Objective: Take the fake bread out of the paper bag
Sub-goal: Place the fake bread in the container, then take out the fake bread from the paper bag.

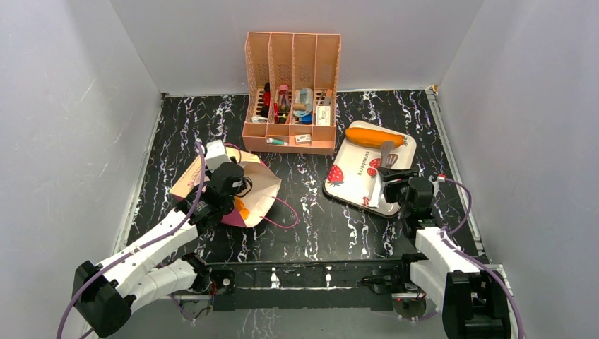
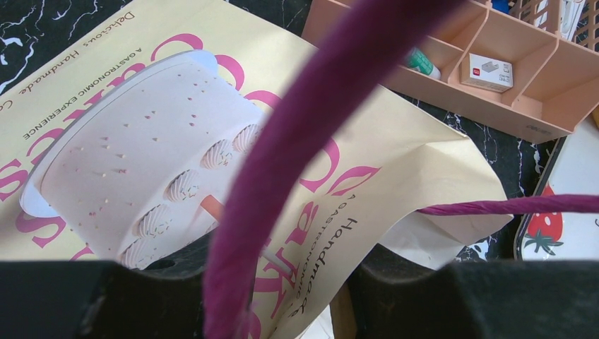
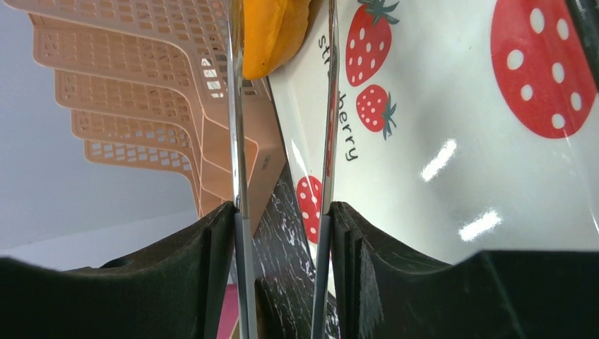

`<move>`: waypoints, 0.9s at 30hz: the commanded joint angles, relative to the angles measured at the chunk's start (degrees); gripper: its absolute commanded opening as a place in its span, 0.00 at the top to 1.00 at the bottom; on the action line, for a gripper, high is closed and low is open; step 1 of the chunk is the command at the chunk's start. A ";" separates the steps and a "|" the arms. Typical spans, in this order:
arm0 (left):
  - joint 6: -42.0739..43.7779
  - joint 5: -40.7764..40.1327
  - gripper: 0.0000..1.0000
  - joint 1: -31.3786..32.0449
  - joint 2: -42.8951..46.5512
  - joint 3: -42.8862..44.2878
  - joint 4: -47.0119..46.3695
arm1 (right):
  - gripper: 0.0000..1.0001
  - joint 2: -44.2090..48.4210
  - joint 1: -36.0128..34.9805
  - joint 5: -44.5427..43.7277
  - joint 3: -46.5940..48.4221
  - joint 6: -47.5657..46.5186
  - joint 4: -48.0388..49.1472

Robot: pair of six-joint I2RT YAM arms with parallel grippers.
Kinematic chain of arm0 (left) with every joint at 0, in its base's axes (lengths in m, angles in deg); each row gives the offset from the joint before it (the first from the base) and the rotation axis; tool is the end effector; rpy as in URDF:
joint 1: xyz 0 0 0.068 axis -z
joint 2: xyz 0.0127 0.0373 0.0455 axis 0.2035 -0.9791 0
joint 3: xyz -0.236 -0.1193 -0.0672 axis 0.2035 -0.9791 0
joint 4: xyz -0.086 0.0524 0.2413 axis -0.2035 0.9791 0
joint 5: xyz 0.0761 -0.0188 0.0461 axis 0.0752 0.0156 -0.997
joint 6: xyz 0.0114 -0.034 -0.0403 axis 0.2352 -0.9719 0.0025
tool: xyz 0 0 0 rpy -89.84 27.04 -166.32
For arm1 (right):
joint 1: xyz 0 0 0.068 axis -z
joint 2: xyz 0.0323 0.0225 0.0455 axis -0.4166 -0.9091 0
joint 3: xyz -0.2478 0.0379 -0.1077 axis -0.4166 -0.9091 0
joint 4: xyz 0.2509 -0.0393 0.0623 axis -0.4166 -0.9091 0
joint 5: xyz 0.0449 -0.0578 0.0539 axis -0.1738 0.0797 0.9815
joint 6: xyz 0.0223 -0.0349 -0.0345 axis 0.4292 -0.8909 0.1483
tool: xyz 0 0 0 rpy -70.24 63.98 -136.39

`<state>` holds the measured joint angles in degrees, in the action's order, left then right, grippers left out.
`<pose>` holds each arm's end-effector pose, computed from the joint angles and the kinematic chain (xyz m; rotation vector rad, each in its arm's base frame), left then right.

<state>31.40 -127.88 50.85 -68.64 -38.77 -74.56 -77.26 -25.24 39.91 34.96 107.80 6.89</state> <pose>0.1741 -0.1122 0.2765 -0.3577 1.9154 -0.1451 0.1843 0.0026 0.1612 1.2817 1.6705 0.8536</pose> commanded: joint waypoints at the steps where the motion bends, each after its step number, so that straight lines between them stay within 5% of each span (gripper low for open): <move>1: 0.69 0.36 0.65 -0.18 0.96 1.29 0.64 | 0.54 2.91 0.18 4.18 0.91 -2.42 -0.11; 13: 1.50 3.88 0.63 -0.18 -0.95 0.47 0.29 | 0.56 6.32 -3.42 15.80 6.21 -12.20 -8.11; 27: 4.33 9.66 0.59 -0.44 -1.67 -0.97 -3.23 | 0.57 9.31 -22.18 21.43 10.22 -18.40 -15.56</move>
<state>34.37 -120.42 50.83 -69.88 -39.14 -76.55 -69.04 -42.05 59.14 39.99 92.00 -8.78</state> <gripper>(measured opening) 0.408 0.444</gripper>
